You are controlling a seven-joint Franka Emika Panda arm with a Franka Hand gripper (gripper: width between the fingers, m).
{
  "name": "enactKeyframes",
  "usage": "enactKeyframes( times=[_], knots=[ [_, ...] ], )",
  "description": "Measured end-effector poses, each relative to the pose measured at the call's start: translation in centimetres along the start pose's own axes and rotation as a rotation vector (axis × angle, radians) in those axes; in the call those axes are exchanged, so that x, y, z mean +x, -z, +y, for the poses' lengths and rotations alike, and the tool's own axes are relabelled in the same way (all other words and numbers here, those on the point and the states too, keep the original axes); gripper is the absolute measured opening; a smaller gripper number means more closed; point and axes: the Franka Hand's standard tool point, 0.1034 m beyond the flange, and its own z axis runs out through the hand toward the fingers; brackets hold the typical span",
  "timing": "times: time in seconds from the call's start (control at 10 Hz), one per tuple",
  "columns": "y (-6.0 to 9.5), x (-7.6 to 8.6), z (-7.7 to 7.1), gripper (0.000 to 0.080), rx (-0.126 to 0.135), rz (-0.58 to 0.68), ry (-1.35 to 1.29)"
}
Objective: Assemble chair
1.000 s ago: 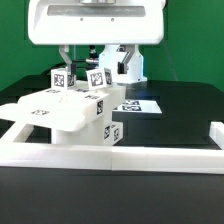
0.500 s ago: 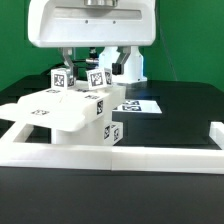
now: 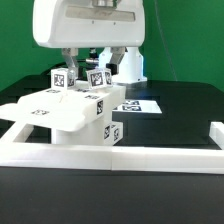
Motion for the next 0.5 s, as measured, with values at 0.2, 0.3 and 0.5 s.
enactKeyframes(
  times=[0.2,0.3,0.5],
  knots=[
    [-0.03,-0.13,0.08,0.0442,0.000,-0.001,-0.007],
    [0.01,-0.16,0.14,0.0283,-0.001,0.000,-0.008],
    [0.02,-0.24,0.23,0.0285,-0.001,0.000,-0.011]
  ],
)
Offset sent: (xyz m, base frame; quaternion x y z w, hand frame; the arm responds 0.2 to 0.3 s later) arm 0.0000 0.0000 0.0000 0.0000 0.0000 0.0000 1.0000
